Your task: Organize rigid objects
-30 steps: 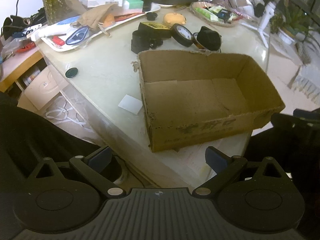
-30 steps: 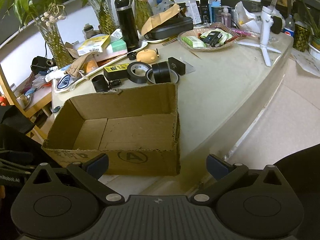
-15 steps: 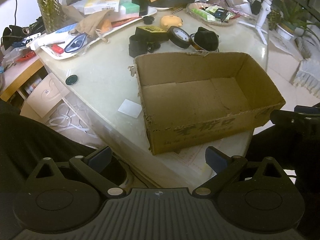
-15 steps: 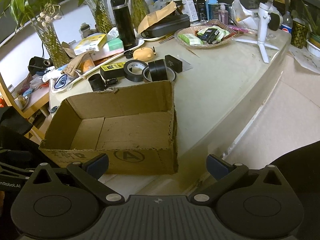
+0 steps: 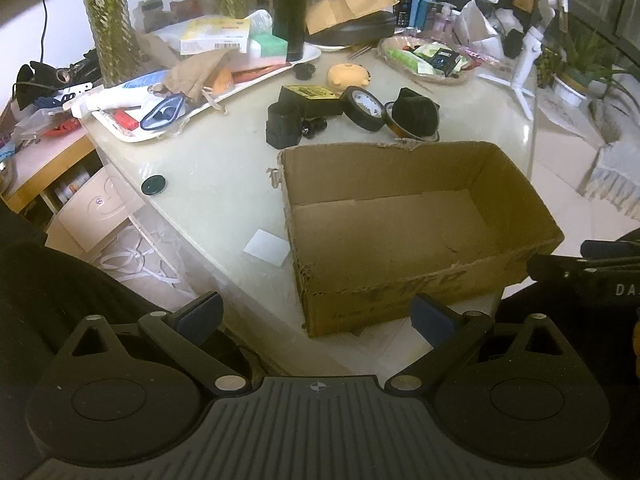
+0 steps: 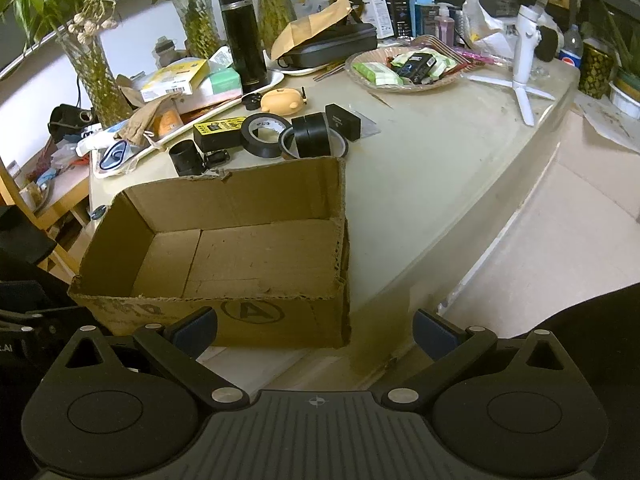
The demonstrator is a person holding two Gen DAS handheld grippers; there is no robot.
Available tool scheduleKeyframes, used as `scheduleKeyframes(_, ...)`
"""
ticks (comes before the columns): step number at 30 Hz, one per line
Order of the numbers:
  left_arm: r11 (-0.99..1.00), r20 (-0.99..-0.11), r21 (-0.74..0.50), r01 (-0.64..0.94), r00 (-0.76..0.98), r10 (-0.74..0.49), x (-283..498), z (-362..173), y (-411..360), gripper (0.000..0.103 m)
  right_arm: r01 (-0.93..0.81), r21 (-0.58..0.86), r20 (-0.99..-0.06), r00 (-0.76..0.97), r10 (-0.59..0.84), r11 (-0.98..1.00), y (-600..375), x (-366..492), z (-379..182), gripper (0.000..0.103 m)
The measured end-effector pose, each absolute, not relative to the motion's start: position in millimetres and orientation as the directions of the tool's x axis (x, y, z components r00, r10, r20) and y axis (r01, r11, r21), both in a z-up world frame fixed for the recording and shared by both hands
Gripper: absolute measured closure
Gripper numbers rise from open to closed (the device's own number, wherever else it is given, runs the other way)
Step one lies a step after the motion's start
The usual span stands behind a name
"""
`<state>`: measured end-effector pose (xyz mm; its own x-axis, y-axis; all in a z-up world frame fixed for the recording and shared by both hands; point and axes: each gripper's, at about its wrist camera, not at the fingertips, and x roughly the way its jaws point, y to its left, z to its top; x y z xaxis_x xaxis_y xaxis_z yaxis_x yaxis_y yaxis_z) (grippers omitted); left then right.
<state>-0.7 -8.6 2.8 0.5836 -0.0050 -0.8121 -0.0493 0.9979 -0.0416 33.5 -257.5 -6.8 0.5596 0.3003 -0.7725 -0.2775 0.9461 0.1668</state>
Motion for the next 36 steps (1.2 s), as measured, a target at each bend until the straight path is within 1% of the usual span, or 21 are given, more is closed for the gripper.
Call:
scheduleKeyframes(7, 0.998, -0.764, -0.026, -0.059, 0.645, 0.018, 0.0, 18.8, -6.2, 0.001, -0.285, 0.121, -0.772, 0.575, 0.270, 0.951, -249.7, 35.8, 2.8, 0.000)
scheduleKeyframes(15, 0.997, -0.756, 0.050, -0.055, 0.650, 0.074, 17.7, 27.8, -5.7, 0.001, -0.306, 0.027, -0.754, 0.619, 0.220, 0.952, -242.3, 49.0, 15.2, 0.000)
scheduleKeyframes(18, 0.996, -0.756, 0.058, -0.062, 0.649, 0.084, 24.9, 29.5, -3.9, 0.001, -0.298, 0.033, -0.751, 0.623, 0.221, 0.954, -243.9, 58.1, 17.7, 0.000)
scheduleKeyframes(22, 0.996, -0.754, 0.053, -0.067, 0.652, 0.084, 34.5, 32.0, -0.9, 0.001, -0.275, 0.078, -0.734, 0.634, 0.242, 0.958, -249.9, 71.2, 20.5, 0.000)
scheduleKeyframes(25, 0.997, -0.750, 0.045, -0.067, 0.656, 0.078, 41.8, 36.6, -0.4, 0.001, -0.268, 0.079, -0.730, 0.640, 0.238, 0.960, -249.5, 82.1, 24.4, 0.000)
scheduleKeyframes(29, 0.998, -0.739, 0.030, -0.056, 0.671, 0.059, 54.5, 45.9, -1.4, 0.001, -0.296, 0.038, -0.748, 0.625, 0.223, 0.955, -243.3, 100.0, 33.0, 0.000)
scheduleKeyframes(36, 0.997, -0.736, 0.038, -0.068, 0.673, 0.074, 80.6, 61.0, -4.1, 0.001, -0.327, 0.073, -0.750, 0.605, 0.268, 0.942, -241.7, 125.6, 49.1, 0.000)
